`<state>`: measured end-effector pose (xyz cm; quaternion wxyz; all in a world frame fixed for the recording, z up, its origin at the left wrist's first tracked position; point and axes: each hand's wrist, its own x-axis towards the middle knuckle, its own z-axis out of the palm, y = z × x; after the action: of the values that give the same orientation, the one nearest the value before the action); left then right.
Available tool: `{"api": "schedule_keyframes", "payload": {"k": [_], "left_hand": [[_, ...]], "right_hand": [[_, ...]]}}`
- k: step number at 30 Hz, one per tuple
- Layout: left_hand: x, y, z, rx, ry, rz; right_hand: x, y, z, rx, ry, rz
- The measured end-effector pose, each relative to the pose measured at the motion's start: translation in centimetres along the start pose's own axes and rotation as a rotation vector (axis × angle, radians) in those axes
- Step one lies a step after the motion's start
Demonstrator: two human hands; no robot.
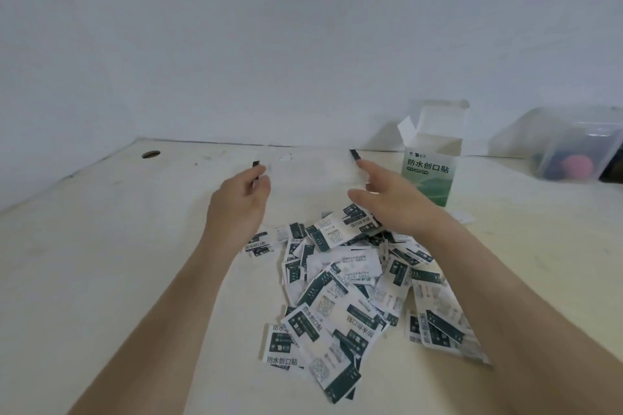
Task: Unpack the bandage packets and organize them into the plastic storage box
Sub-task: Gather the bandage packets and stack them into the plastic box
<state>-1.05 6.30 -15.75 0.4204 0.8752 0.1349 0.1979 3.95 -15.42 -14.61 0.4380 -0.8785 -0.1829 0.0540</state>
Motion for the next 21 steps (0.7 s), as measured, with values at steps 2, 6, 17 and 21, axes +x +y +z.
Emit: {"api": "schedule_keyframes", "payload": {"k": [2,6,17,21], "left_hand": [[-0.1,0.3,-0.4,0.042,0.060,0.023],[-0.8,0.5,-0.7,0.084,0.085,0.019],[-0.6,0.8,-0.1,0.077,0.116,-0.035],[-0.6,0.6,0.0,-0.004,0.137,-0.044]], "right_hand": [[0.9,0.0,0.0,-0.068,0.088,0.007],[1.1,0.0,-1.1,-0.159,0.267,0.026],[1.4,-0.3,-1.4,-0.276,0.231,0.153],[1.5,-0.1,-1.2,-0.208,0.248,0.154]]}}
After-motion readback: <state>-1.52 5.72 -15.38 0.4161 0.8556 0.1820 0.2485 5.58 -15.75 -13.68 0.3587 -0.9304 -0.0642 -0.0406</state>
